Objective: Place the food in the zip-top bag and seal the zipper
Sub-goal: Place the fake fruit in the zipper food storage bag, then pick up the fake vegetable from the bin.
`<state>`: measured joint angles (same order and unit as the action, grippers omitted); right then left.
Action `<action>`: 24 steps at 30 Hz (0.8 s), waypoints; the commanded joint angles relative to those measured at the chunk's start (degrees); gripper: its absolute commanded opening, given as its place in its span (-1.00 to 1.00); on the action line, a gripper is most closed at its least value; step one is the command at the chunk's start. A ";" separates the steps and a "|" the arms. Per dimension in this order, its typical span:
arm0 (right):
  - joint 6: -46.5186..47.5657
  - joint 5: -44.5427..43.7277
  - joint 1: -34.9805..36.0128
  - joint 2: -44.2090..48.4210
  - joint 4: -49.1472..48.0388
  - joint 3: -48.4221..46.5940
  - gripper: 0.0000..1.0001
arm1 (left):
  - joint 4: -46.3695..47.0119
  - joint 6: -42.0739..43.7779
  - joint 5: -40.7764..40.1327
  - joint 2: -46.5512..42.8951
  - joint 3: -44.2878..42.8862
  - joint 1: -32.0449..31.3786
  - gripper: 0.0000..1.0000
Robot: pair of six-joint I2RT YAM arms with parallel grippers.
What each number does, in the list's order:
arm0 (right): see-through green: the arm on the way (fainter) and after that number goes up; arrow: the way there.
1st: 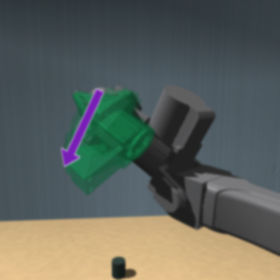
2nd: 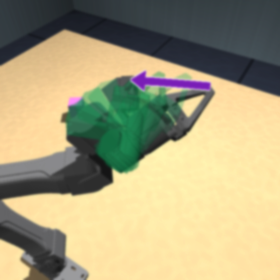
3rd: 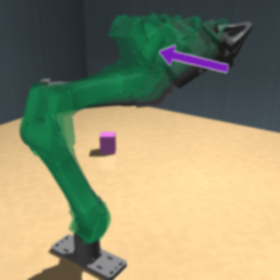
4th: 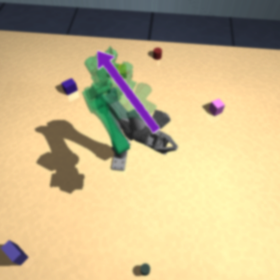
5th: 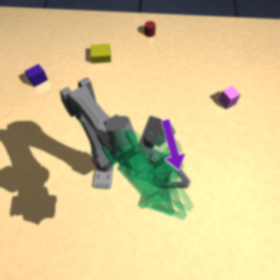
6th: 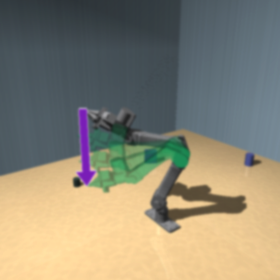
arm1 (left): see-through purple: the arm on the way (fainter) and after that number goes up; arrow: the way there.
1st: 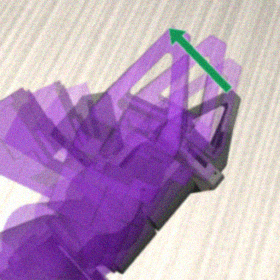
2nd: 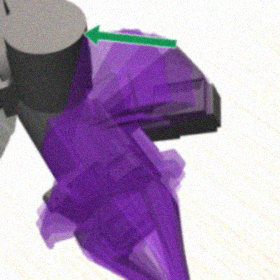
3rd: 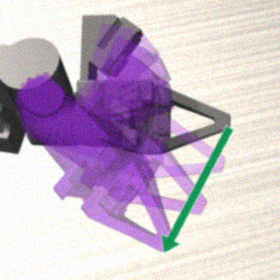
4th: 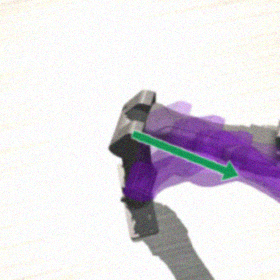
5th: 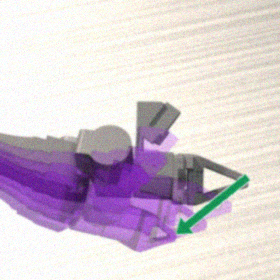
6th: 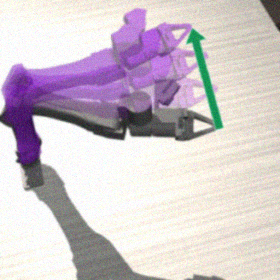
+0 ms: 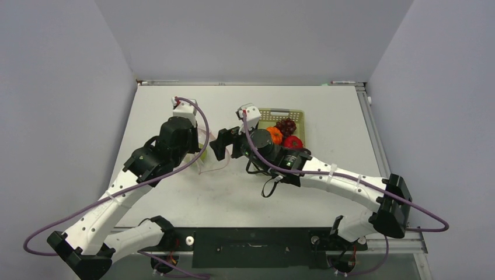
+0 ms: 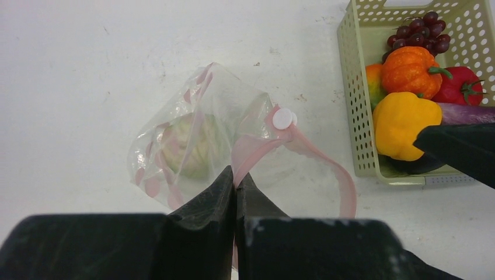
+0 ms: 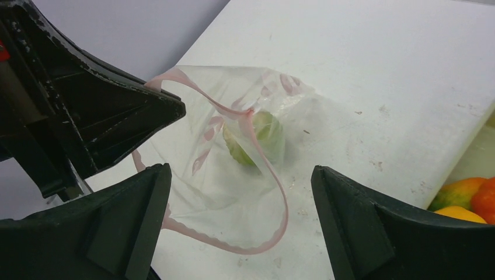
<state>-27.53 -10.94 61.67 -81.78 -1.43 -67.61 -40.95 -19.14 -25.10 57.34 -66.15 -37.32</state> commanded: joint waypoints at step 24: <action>3.07 -13.15 -20.11 8.70 23.72 4.80 0.89 | 6.00 3.55 -1.45 -1.82 4.09 0.40 -1.00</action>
<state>-24.86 -21.26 44.45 -72.53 19.92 -62.96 -39.03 -16.67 -25.74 57.25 -63.07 -37.32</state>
